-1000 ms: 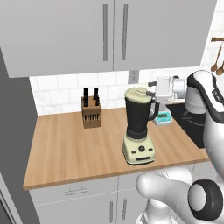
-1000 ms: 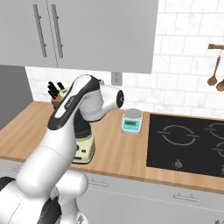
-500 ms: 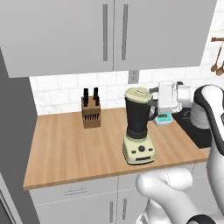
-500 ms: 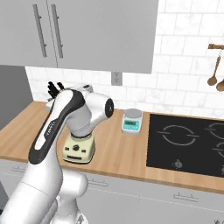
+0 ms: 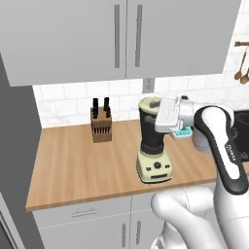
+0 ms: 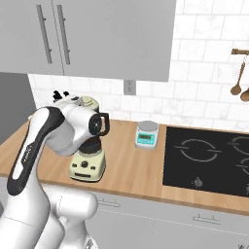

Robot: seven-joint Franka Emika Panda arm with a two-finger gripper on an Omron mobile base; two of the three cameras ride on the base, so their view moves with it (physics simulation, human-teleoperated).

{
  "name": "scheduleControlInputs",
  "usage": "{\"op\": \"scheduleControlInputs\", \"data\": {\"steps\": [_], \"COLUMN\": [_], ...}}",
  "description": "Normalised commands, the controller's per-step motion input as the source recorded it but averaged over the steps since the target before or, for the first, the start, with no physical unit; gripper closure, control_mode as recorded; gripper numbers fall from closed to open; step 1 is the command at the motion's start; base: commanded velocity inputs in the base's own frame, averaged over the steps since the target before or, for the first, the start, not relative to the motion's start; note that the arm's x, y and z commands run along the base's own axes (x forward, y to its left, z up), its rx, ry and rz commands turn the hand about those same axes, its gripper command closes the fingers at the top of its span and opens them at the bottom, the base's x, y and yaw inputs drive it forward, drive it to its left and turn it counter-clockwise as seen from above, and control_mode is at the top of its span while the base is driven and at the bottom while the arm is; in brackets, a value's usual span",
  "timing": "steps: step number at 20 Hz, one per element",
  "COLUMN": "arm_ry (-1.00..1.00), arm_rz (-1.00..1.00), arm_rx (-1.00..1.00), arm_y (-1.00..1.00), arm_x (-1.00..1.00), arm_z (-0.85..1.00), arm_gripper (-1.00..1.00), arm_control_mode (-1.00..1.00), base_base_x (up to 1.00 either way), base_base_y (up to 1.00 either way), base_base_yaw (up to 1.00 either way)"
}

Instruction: Close the lid blender by securely placing the lid on top.

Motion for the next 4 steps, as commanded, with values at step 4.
{"op": "scheduleControlInputs", "data": {"steps": [4], "arm_ry": [0.0], "arm_rz": [-0.07], "arm_rx": [0.0], "arm_y": [0.02], "arm_x": [0.16], "arm_z": [0.0], "arm_gripper": [-1.0], "arm_control_mode": [-1.0], "base_base_x": [0.0], "base_base_y": [0.0], "base_base_yaw": [0.0]}}
